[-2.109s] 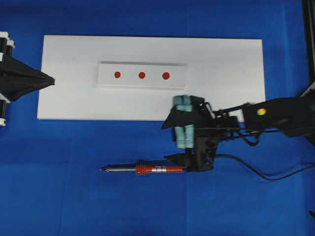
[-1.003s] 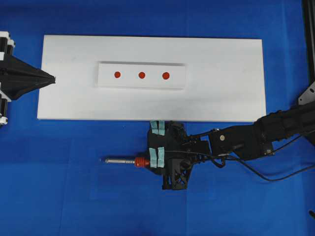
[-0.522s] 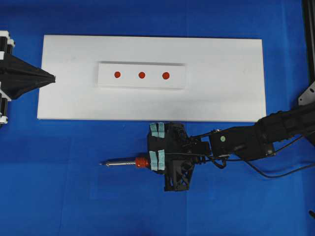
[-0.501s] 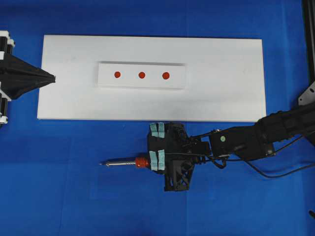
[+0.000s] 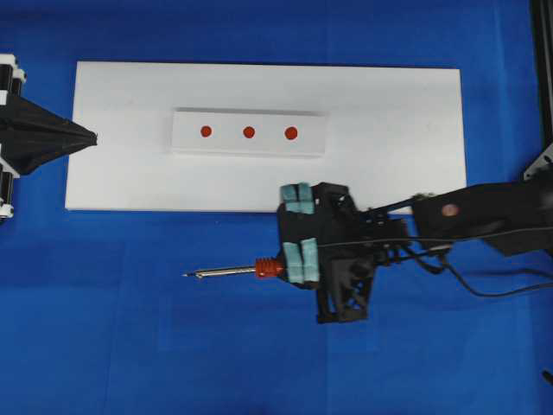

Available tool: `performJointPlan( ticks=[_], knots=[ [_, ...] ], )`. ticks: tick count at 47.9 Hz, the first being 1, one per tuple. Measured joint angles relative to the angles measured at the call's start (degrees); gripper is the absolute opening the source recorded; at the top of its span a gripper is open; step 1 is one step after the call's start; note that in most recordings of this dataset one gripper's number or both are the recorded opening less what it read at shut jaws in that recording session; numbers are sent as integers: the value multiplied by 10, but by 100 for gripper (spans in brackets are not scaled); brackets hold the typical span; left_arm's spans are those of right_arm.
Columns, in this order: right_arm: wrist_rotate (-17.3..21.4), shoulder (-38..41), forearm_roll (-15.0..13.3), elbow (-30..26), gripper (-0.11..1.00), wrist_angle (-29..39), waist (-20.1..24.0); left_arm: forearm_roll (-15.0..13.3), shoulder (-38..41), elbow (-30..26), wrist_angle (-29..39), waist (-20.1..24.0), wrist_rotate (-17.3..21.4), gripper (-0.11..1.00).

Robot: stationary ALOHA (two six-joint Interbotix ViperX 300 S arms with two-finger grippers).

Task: Touch the tip of the soldering iron to the mark.
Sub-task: 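Lift the iron with the right gripper and carry it over the dots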

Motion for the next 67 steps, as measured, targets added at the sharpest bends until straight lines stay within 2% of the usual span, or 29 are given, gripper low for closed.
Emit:
performJointPlan(
  ticks=[9, 29, 37, 43, 52, 67],
  knots=[
    [0, -45, -11, -10, 6, 51, 1, 0, 0, -1, 1, 0, 0, 0],
    [0, -52, -15, -11, 6, 62, 0, 0, 0, 0, 1, 0, 0, 0],
    [-4, -53, -39, -11, 6, 73, -16, 0, 0, 0, 1, 0, 0, 0],
    [-7, -62, -62, -11, 6, 76, -47, 0, 0, 0, 1, 0, 0, 0],
    [-43, -66, -98, -11, 6, 95, -117, 0, 0, -1, 1, 0, 0, 0],
    [-130, -66, -101, -12, 6, 100, -208, 0, 0, -1, 1, 0, 0, 0]
  ],
)
